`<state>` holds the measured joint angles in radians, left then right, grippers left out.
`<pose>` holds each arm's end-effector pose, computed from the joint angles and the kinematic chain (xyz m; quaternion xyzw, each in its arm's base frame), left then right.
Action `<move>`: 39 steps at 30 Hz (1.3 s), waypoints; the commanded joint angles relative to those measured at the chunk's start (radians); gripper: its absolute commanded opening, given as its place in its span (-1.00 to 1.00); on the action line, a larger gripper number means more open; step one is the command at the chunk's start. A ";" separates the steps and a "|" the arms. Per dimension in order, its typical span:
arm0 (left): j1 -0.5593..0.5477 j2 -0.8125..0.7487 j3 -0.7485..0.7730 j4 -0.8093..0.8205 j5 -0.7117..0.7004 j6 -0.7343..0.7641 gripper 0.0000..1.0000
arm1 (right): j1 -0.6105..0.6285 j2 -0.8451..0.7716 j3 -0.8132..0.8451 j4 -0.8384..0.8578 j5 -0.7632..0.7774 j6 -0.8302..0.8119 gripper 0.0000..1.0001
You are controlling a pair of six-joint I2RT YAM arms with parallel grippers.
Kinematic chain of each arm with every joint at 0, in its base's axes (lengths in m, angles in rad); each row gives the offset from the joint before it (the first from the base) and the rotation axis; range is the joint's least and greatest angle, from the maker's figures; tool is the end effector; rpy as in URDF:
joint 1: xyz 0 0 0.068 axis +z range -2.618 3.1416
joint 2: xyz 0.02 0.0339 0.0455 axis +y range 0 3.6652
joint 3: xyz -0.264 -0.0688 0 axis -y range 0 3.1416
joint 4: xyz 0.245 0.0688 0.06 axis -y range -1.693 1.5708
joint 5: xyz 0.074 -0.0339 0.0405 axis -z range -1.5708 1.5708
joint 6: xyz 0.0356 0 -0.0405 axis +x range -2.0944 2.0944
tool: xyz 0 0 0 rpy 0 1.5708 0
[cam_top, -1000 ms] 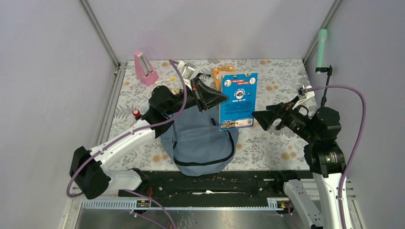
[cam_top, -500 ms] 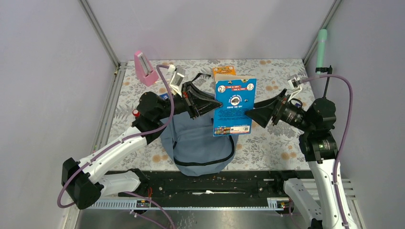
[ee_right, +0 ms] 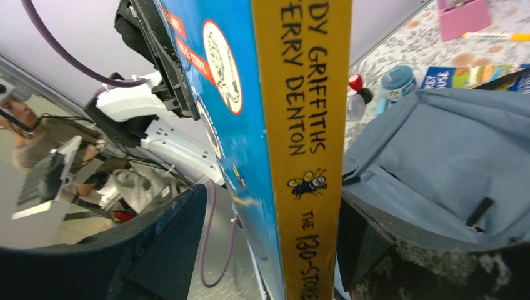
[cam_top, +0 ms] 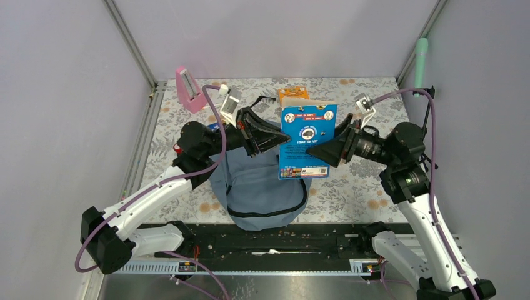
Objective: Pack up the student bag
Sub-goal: Place the book in the student bag.
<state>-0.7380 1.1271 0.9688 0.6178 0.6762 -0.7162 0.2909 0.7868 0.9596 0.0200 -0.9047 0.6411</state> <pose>0.1694 -0.1842 0.4177 0.2872 0.4945 -0.6635 0.4825 0.1441 0.0724 0.4201 -0.2326 0.6219 0.5602 0.4954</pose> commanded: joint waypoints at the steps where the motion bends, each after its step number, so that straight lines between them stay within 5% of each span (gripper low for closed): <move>1: -0.003 -0.030 0.025 0.143 0.006 -0.004 -1.00 | 0.036 0.011 0.014 0.113 -0.005 0.051 0.39; 10: -0.003 -0.043 0.015 0.078 -0.010 0.017 -1.00 | 0.036 -0.021 -0.037 0.167 0.032 0.085 -0.97; 12: -0.003 -0.051 0.012 0.047 -0.028 0.033 -0.75 | 0.036 -0.029 -0.038 0.151 0.052 0.072 -1.00; 16: -0.004 -0.073 0.004 -0.036 -0.072 0.070 0.13 | 0.036 -0.049 -0.037 0.113 0.105 0.040 -1.00; 21: -0.002 -0.128 0.007 -0.385 -0.184 0.182 0.96 | 0.036 -0.094 0.021 -0.191 0.326 -0.131 -1.00; 28: -0.004 -0.177 -0.053 -0.814 -0.213 0.466 0.98 | 0.036 -0.118 -0.003 -0.447 0.628 -0.244 -1.00; 39: -0.190 -0.086 -0.169 -1.017 -0.146 0.754 0.89 | 0.036 -0.181 -0.169 -0.489 0.726 -0.252 -1.00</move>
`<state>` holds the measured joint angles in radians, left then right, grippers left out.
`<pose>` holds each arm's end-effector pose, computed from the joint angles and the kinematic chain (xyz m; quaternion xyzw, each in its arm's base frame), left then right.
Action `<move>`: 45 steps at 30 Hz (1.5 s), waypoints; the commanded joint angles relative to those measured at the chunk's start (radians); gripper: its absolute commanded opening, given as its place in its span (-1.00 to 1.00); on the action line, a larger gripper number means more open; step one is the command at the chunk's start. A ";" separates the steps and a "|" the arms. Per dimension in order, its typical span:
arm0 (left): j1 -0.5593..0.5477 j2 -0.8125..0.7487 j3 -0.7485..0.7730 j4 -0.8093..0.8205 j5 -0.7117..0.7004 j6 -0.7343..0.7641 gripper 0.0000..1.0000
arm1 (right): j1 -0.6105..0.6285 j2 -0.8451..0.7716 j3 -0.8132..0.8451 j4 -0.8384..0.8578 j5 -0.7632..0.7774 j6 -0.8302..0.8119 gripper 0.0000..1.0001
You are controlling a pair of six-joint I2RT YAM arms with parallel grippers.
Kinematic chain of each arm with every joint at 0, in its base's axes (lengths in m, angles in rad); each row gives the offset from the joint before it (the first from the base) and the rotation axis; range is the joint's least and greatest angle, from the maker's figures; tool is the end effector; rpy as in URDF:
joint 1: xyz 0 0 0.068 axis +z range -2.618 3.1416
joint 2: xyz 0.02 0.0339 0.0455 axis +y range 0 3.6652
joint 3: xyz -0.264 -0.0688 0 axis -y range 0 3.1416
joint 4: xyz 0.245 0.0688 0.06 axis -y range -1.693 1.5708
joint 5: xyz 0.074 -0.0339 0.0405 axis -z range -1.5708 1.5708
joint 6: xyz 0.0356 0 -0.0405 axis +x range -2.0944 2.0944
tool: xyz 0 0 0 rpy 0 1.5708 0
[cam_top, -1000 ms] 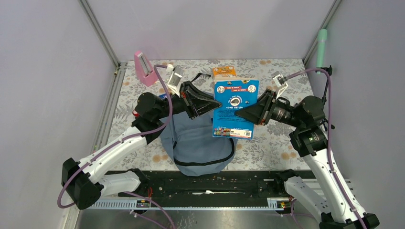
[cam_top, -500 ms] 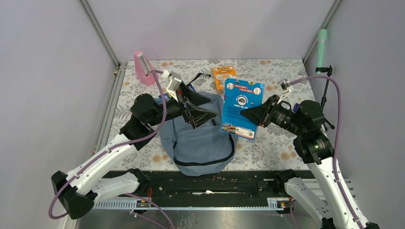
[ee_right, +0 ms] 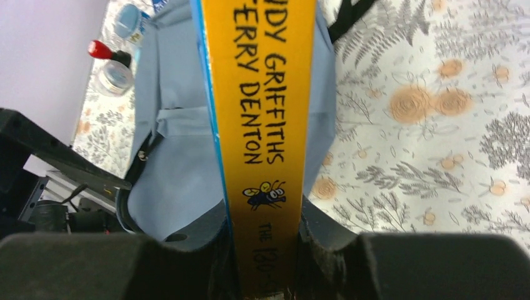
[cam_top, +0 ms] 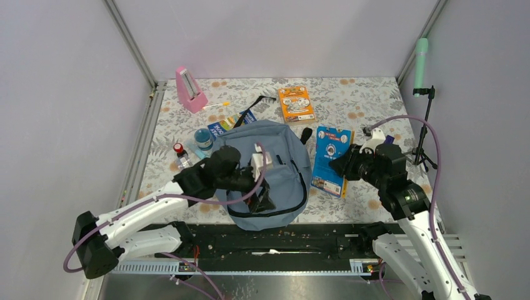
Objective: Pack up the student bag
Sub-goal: Place the book in the student bag.
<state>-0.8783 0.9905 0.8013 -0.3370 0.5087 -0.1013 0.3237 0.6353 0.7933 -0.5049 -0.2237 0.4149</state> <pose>0.1259 -0.1789 0.2944 0.4339 0.7287 -0.4196 0.3235 0.1324 0.0527 0.3310 -0.0270 0.8155 0.2913 0.4994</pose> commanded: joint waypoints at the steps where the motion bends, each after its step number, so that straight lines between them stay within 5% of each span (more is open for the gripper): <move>1: -0.063 0.069 -0.002 -0.068 0.013 0.149 0.89 | 0.003 -0.028 -0.003 0.025 0.046 -0.030 -1.00; 15: -0.107 0.250 0.075 -0.117 0.015 0.161 0.44 | 0.003 -0.015 0.005 0.000 0.050 -0.057 -1.00; 31: -0.108 0.279 0.076 -0.093 0.004 0.138 -0.19 | 0.003 0.014 0.006 0.001 0.058 -0.068 -1.00; 45: -0.107 0.257 0.063 -0.073 -0.096 0.123 -0.31 | 0.003 0.013 0.003 0.000 0.053 -0.065 -1.00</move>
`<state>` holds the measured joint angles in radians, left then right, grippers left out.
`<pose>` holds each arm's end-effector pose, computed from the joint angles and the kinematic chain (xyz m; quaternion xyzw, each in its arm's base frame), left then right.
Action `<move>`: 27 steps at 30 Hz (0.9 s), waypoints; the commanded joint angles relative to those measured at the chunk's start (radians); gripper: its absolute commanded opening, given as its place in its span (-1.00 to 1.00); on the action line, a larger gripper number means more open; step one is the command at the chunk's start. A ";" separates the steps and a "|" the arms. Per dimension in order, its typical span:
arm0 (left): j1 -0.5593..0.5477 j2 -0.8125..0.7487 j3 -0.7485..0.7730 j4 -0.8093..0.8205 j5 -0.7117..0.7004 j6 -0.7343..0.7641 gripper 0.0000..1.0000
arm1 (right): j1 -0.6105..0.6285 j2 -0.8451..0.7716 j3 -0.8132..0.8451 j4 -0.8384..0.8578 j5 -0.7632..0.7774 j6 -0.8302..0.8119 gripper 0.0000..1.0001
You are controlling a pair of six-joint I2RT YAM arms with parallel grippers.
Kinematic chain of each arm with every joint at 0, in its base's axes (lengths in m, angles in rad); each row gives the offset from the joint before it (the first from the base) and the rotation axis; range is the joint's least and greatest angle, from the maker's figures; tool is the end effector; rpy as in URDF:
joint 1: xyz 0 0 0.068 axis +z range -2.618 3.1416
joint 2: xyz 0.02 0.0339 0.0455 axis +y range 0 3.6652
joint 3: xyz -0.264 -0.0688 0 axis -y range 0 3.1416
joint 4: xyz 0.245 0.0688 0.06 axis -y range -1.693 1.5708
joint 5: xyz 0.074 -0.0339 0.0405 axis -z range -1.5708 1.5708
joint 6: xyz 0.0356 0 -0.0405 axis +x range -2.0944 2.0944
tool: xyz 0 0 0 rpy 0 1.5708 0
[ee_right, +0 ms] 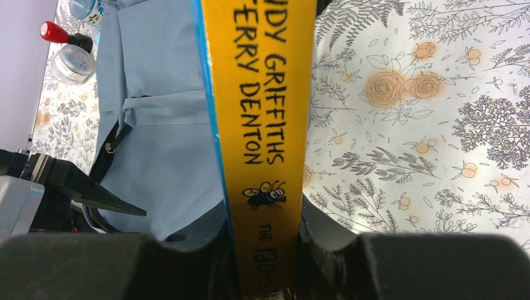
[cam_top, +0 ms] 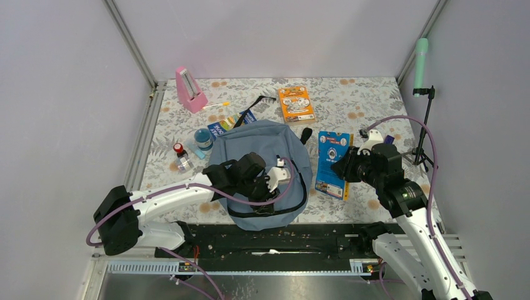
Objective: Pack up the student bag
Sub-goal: Place the book in the student bag.
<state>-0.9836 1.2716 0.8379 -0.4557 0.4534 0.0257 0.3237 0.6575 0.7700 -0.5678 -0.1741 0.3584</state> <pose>0.1291 -0.2222 0.2349 0.5098 0.7676 -0.3381 0.1913 0.1362 0.0522 0.3140 -0.0313 0.8459 0.2459 0.4722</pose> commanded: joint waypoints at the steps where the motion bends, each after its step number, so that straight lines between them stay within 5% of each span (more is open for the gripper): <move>1: -0.003 -0.025 0.026 0.046 -0.037 -0.004 -0.32 | 0.003 -0.009 0.027 0.064 0.002 -0.009 -1.00; 27: -0.082 -0.018 0.010 0.029 -0.108 0.029 -0.25 | 0.003 -0.035 0.014 0.063 0.016 -0.016 -1.00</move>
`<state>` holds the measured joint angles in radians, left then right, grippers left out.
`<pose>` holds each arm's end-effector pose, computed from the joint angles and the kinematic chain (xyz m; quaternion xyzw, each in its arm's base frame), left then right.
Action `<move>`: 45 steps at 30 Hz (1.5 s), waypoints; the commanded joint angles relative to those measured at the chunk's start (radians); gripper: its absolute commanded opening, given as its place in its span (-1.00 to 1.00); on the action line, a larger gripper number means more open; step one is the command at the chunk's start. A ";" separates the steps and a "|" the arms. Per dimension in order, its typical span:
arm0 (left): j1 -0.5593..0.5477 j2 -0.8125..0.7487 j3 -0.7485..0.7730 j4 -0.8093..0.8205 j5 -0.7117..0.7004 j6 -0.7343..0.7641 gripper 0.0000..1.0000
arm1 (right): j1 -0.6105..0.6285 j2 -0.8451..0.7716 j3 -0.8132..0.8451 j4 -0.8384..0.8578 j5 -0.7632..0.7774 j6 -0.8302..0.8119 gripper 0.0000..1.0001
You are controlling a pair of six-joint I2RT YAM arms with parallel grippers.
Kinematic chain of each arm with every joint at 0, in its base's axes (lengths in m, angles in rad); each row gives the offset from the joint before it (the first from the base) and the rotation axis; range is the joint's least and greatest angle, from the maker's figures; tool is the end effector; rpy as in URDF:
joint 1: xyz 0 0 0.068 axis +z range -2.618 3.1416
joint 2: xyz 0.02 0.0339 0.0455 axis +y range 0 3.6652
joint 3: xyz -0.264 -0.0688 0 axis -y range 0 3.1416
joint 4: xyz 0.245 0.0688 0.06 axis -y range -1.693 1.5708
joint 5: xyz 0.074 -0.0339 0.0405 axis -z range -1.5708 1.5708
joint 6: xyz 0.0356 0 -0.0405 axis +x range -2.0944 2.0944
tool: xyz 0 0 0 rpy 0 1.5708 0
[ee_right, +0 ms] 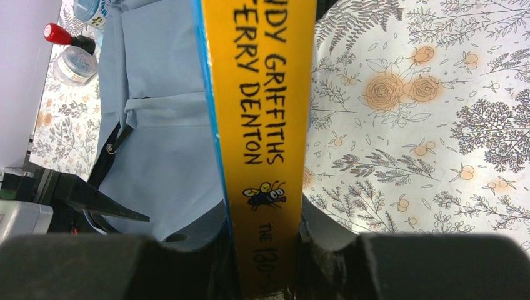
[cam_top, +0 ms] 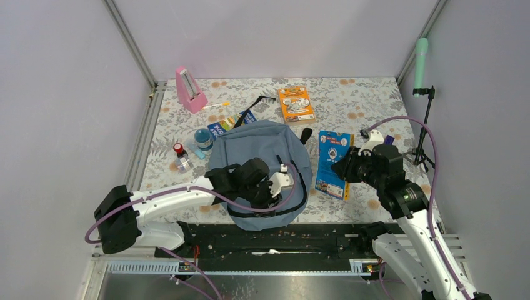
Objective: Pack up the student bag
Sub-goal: Place the book in the student bag.
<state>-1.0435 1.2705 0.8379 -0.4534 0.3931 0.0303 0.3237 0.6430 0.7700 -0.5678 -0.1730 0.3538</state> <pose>0.1176 -0.2290 0.2347 0.5289 0.7603 -0.3206 0.1987 0.1334 0.0512 0.3158 -0.0336 0.8420 0.2461 0.4789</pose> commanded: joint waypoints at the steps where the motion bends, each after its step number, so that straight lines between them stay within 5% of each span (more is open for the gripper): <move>1: -0.029 -0.013 0.011 0.024 -0.052 0.026 -0.24 | 0.003 -0.021 0.014 0.063 0.015 -0.012 -1.00; 13: -0.050 0.007 0.016 0.015 -0.070 0.024 -0.14 | 0.003 -0.026 0.015 0.063 0.015 -0.011 -1.00; 16: -0.050 0.009 0.018 0.019 -0.063 0.019 -0.41 | 0.003 -0.036 0.016 0.062 0.023 -0.007 -1.00; 20: -0.050 -0.003 0.029 0.023 -0.069 0.008 -1.00 | 0.003 -0.046 0.016 0.063 0.035 -0.001 -1.00; 25: -0.049 -0.044 0.075 0.029 -0.161 -0.015 -1.00 | 0.003 -0.035 0.025 0.061 0.003 0.008 -1.00; 33: -0.007 -0.086 0.218 -0.012 -0.531 0.017 -1.00 | 0.003 -0.034 0.112 -0.042 -0.030 0.021 -1.00; 45: 0.113 -0.100 0.334 0.059 -0.631 -0.026 -1.00 | 0.003 -0.018 0.135 -0.106 -0.353 0.172 -1.00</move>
<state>-0.9485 1.1927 1.0874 -0.4915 -0.1608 0.0196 0.3237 0.6216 0.8864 -0.7200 -0.3321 0.4305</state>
